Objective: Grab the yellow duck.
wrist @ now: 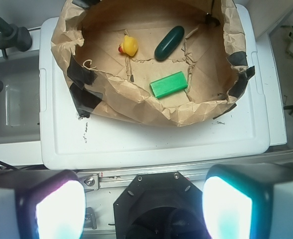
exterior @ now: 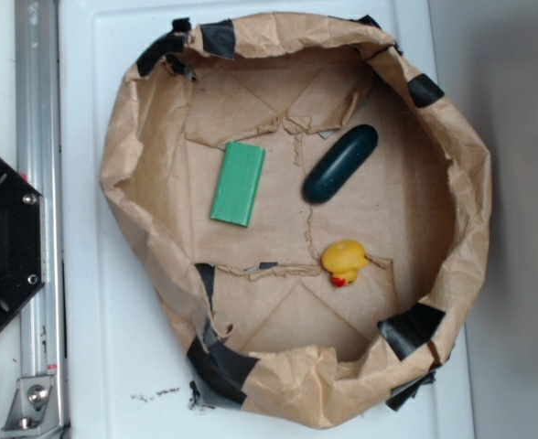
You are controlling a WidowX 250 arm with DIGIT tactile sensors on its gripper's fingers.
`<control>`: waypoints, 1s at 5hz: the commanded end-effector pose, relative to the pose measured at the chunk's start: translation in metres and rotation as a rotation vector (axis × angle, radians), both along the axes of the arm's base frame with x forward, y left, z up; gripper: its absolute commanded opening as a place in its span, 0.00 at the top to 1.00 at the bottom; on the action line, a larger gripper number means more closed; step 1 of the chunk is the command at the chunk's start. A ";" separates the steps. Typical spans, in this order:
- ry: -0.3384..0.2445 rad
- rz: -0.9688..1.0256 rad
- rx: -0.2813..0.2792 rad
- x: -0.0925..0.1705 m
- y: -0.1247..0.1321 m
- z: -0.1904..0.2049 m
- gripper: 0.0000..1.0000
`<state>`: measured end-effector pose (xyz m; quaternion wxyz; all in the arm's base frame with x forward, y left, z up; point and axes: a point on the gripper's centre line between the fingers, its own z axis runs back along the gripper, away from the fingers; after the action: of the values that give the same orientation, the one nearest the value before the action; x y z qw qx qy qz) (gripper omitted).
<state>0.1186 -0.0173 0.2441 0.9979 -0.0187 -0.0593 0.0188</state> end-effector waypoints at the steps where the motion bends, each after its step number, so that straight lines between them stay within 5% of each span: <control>1: 0.000 0.000 0.000 0.000 0.000 0.000 0.00; 2: -0.094 0.072 0.082 0.050 0.019 -0.021 0.00; 4: -0.196 0.105 0.048 0.120 0.031 -0.064 0.00; 5: -0.185 0.088 0.017 0.152 0.031 -0.091 0.00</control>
<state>0.2627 0.0070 0.1343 0.9915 -0.0100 -0.1200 0.0483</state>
